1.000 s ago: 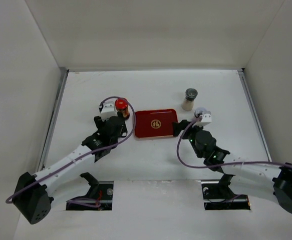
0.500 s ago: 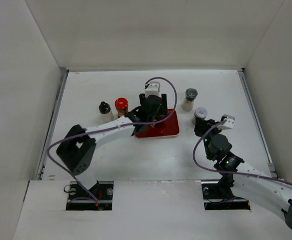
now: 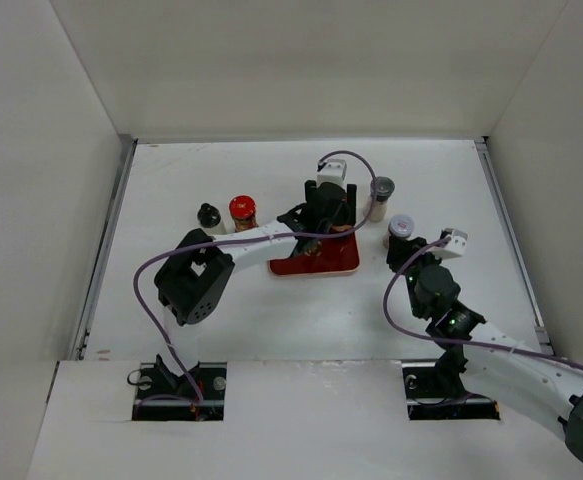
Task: Organize the condiment bottles
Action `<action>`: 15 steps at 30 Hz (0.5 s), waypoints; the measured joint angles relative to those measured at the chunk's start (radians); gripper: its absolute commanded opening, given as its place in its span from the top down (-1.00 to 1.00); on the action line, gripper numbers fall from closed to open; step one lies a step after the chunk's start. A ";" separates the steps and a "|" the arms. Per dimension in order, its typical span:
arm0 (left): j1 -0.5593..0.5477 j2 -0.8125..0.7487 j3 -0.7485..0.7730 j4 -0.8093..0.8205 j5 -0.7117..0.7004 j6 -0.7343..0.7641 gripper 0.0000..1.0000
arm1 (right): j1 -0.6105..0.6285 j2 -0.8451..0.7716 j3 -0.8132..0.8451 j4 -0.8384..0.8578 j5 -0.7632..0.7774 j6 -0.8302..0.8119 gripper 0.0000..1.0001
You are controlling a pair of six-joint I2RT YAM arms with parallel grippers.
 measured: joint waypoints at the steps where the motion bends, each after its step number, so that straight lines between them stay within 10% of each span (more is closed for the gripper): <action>1: 0.000 0.001 0.000 0.000 0.000 0.003 -0.07 | -0.002 0.001 0.000 0.000 -0.003 0.001 0.33; 7: -0.016 0.001 0.001 0.012 -0.013 0.038 -0.74 | -0.009 0.010 0.000 0.000 -0.014 0.008 0.28; 15: -0.043 -0.019 0.002 0.050 -0.050 0.066 -0.82 | -0.013 0.006 -0.001 0.000 -0.015 0.008 0.27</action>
